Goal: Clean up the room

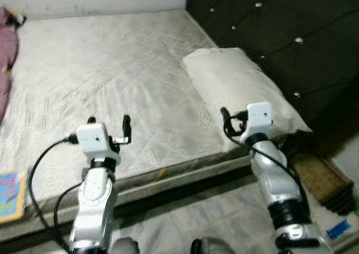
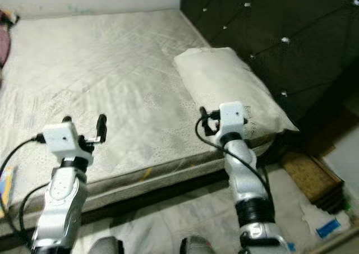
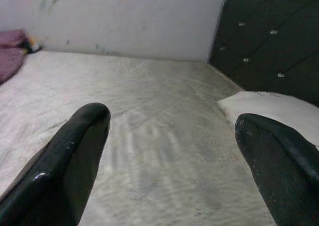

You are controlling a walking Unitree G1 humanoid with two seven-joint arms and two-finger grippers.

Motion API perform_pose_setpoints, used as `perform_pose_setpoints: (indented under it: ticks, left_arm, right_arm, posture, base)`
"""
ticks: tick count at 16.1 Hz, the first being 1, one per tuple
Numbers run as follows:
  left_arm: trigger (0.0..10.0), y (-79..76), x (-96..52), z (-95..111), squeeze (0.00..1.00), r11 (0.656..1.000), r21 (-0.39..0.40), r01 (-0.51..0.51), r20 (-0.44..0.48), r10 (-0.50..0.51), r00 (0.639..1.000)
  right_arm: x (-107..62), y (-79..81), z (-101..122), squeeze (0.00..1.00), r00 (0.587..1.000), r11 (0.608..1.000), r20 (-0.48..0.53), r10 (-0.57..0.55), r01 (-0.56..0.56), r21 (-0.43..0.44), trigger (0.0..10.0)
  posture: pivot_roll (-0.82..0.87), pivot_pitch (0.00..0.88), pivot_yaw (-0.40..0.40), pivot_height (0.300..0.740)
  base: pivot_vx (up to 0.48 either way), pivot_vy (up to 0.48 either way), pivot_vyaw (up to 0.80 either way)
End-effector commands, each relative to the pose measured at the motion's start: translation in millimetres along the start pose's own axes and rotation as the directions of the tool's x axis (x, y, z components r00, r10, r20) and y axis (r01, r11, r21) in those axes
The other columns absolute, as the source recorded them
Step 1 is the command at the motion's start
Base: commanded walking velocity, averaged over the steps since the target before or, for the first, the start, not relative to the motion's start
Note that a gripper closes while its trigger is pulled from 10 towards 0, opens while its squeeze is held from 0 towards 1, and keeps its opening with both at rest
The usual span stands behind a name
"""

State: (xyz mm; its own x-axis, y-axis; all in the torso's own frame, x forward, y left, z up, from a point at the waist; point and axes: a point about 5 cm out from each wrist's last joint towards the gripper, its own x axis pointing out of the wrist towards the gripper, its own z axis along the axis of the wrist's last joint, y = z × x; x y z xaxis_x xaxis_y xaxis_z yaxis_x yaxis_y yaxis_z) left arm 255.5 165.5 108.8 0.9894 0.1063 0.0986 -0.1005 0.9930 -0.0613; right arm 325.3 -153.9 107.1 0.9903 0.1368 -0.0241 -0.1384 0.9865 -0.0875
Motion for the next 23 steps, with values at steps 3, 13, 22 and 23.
perform_pose_setpoints:
  ticks: [3, 13, 22, 23]
  left_arm:
    - [10.0, 0.8, -0.9, 5.1, 0.00, 0.999, 0.013, 0.031, 0.045, -0.032, 0.998]
    - [10.0, -3.3, -3.0, 6.6, 0.00, 0.996, -0.016, 0.090, 0.052, -0.089, 0.995]
    - [10.0, -3.4, -1.0, 5.4, 0.00, 0.996, -0.021, 0.081, 0.039, -0.081, 0.996]
    - [10.0, -4.0, -1.0, 3.3, 0.00, 0.998, -0.007, 0.060, 0.025, -0.059, 0.998]
  right_arm:
    - [2.6, 3.4, 4.4, 0.00, 1.000, 1.000, 0.014, 0.013, -0.013, -0.001, 10.0]
    - [2.6, 4.3, 4.6, 0.00, 1.000, 1.000, 0.016, 0.017, -0.017, -0.015, 10.0]
    - [3.9, 4.4, 4.6, 0.00, 1.000, 1.000, 0.018, 0.015, -0.015, -0.017, 10.0]
    - [3.8, 4.1, 4.3, 0.00, 1.000, 1.000, 0.018, 0.014, -0.014, -0.017, 10.0]
  posture:
    - [-0.02, 0.083, -0.059, 0.740]
    - [-0.02, 0.086, -0.058, 0.740]
    - [-0.02, 0.083, -0.055, 0.740]
    - [-0.02, 0.083, -0.055, 0.740]
  base:
    - [0.000, 0.310, 0.00]
    - [0.197, 0.000, 0.00]
    - [0.256, 0.000, 0.00]
    - [0.000, 0.000, 0.00]
